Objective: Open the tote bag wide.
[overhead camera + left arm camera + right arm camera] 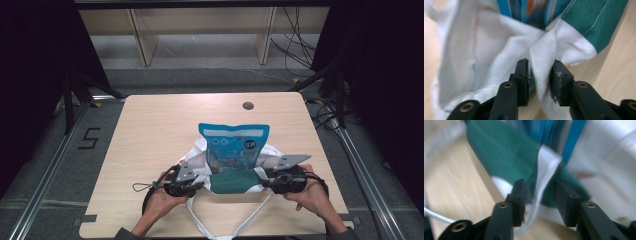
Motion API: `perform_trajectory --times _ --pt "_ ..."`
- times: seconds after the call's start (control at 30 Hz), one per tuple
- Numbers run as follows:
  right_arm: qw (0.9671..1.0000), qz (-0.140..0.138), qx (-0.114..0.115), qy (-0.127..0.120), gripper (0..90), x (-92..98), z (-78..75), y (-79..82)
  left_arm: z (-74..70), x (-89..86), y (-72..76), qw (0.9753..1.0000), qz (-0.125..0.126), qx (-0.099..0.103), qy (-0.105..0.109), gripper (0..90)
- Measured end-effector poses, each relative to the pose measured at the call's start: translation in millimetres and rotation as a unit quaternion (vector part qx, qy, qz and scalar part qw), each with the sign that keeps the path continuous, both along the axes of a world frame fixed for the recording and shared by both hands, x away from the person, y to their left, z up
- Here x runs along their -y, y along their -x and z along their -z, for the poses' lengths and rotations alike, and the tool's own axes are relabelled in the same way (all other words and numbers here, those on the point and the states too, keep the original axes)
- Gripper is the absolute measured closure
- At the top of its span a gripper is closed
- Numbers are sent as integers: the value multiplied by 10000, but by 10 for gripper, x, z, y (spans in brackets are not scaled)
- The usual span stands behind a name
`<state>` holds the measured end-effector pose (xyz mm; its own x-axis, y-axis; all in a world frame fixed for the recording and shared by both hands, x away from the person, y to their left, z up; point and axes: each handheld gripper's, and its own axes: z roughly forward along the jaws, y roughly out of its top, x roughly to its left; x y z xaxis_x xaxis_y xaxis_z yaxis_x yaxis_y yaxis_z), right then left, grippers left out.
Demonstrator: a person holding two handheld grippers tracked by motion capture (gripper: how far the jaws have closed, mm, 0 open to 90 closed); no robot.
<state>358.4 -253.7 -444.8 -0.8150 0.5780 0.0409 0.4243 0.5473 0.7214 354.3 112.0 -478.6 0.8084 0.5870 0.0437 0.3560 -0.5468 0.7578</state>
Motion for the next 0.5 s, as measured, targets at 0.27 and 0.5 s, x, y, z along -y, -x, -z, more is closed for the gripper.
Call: perform_trajectory --times 0.27,0.5 --pt "9929 560 813 -659 570 269 -508 26 -457 -136 -49 9972 -294 280 621 499" --pt "9972 262 685 -132 578 58 -339 -60 -505 -117 -482 9967 -630 367 367 444"
